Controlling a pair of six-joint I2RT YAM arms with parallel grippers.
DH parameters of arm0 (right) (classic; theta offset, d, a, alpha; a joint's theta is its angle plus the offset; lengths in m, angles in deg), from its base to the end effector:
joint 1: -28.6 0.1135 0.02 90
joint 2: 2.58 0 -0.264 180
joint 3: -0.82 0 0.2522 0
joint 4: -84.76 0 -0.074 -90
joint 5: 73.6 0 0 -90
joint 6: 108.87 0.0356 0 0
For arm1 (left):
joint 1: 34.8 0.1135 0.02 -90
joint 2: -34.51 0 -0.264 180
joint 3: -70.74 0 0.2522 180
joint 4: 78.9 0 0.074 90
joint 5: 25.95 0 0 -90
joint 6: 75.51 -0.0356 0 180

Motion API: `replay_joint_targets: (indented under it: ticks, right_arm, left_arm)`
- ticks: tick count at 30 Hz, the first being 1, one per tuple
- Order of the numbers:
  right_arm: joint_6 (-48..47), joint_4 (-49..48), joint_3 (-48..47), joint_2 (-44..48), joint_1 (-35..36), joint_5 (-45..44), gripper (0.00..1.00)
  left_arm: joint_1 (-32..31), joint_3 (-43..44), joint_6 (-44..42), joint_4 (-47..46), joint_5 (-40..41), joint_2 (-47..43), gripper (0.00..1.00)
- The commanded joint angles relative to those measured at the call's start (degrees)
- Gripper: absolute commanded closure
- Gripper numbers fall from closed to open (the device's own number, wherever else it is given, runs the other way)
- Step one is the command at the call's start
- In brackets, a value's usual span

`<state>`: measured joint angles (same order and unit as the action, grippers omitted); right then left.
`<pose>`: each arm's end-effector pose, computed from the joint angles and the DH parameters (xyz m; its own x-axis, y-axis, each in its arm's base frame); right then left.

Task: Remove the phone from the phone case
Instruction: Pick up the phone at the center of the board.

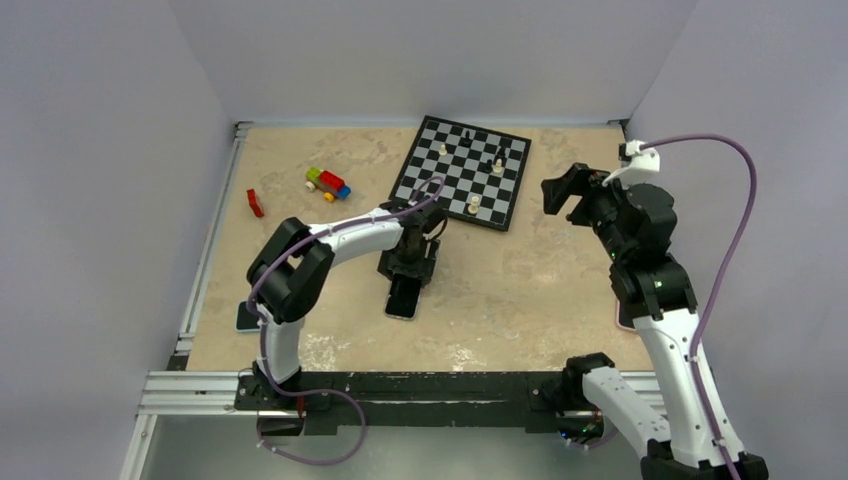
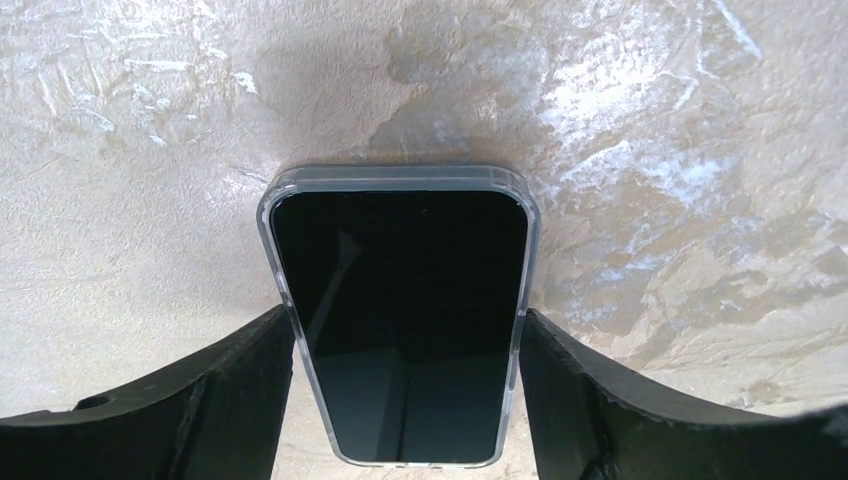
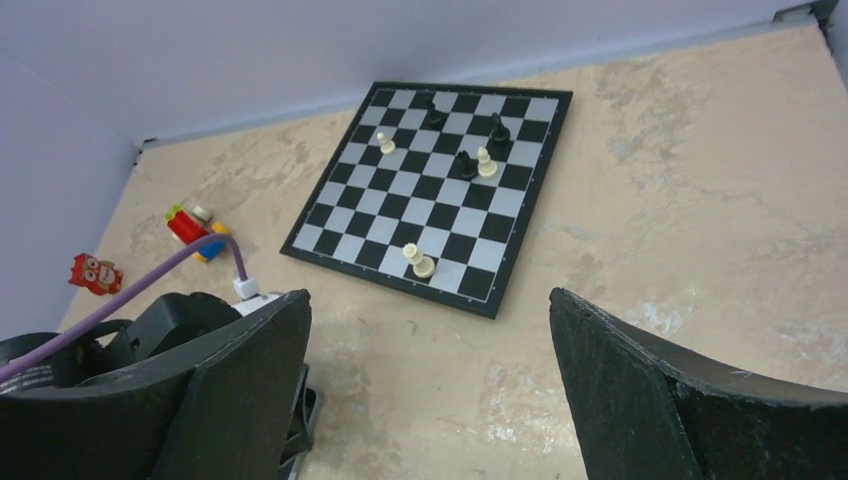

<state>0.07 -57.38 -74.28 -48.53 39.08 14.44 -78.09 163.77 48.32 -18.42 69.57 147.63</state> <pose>0.1625 0.0288 0.4095 -0.1891 0.2949 -0.9366 -0.0922 0.9443 0.3159 0.2778 -0.2570 0.1617 -0.9701 0.1525 -0.1889 0.1577 0.9874 -0.0124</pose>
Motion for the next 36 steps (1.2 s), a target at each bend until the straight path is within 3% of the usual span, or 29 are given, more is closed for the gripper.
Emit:
replay_joint_targets:
  ticks: [1, 4, 9, 16, 20, 25, 29, 36]
  right_arm:
    - [3.21, 0.61, 0.90, -2.95, 0.20, -1.23, 0.09]
    - [3.20, 0.56, 1.52, -3.53, 0.21, -1.23, 0.09]
    - [1.76, 0.77, 4.55, -4.85, 0.24, 1.77, 0.09]
    - [6.31, -8.79, 17.24, -6.19, 1.12, 17.28, 0.12]
    - [8.45, -17.70, 22.26, -7.57, 7.59, 20.72, 0.12]
    - [14.07, -35.84, 27.79, -8.44, 21.09, 18.83, 0.13]
    - [18.68, -48.30, 28.42, -10.61, 31.56, 11.73, 0.15]
    - [19.27, -53.92, 23.27, -19.61, 38.36, 7.46, 0.21]
  left_arm:
    - [0.09, -4.18, 0.66, -5.02, -4.36, -5.38, 0.67]
    - [0.30, -4.56, 0.72, -5.97, -4.90, -8.95, 0.86]
    - [2.23, -3.43, 1.01, -5.52, -4.41, -15.69, 1.00]
    - [6.15, 1.73, 2.52, -4.42, -4.48, -25.01, 1.00]
    - [7.31, 2.71, 3.63, -4.76, -4.64, -28.06, 1.00]
    - [9.16, -2.18, 4.74, -7.35, -3.33, -32.74, 1.00]
    - [9.43, -4.58, 4.38, -8.89, -2.32, -38.93, 1.00]
    - [9.36, -6.15, 4.58, -9.48, 0.65, -45.00, 1.00]
